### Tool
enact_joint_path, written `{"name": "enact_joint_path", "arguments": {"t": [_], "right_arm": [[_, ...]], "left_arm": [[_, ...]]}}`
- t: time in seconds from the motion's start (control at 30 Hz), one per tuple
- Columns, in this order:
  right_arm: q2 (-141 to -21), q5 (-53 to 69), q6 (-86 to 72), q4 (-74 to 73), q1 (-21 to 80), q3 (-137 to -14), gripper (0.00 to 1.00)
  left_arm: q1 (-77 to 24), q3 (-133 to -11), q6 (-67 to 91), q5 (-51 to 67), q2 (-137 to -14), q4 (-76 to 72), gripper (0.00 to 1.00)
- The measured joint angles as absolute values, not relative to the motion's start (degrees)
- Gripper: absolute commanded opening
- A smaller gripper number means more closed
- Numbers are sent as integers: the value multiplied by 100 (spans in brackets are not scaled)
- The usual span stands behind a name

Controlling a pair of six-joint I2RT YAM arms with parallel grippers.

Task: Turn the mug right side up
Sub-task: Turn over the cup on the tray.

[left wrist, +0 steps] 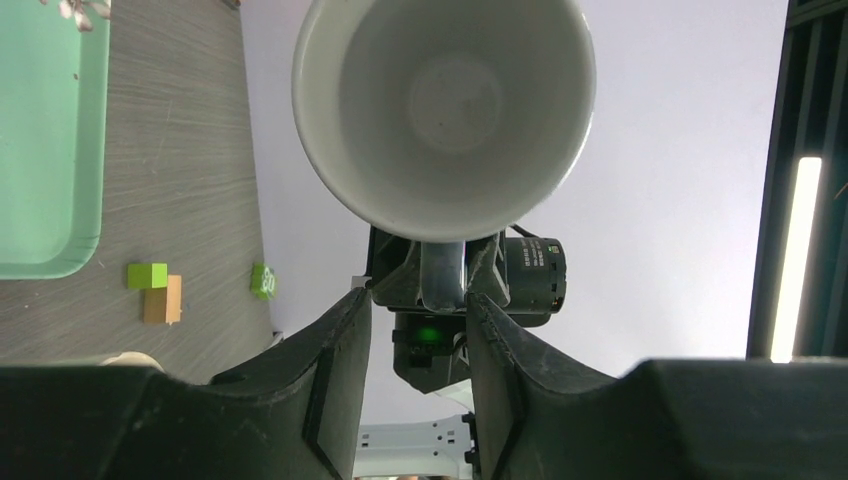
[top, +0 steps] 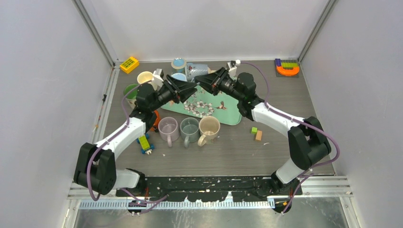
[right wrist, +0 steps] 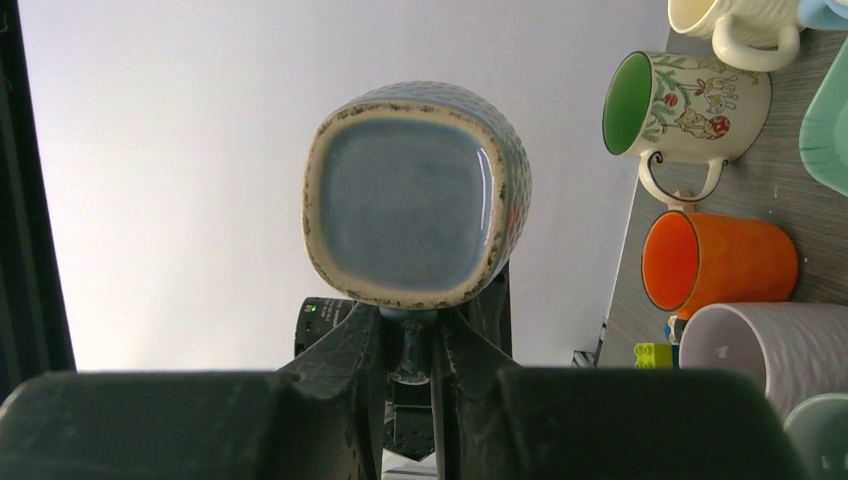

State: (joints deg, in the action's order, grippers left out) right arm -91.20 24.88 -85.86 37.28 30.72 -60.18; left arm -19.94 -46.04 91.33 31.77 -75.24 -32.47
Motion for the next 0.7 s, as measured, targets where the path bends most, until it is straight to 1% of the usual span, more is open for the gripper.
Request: {"name": "enact_joint_path", "arguments": {"t": [0.1, 0.27, 0.7], "right_arm": [[-9100, 2508, -8584, 3728, 3094, -6005, 1], [-9096, 2523, -8576, 3728, 3118, -5990, 1], [-9035, 2543, -8508, 3682, 3183, -5922, 1]], "left_arm": [[-1981, -4606, 9135, 3203, -7553, -3277, 40], [-1975, -4633, 9135, 3221, -7585, -3308, 36], [-1949, -4694, 9133, 3277, -7618, -3321, 28]]}}
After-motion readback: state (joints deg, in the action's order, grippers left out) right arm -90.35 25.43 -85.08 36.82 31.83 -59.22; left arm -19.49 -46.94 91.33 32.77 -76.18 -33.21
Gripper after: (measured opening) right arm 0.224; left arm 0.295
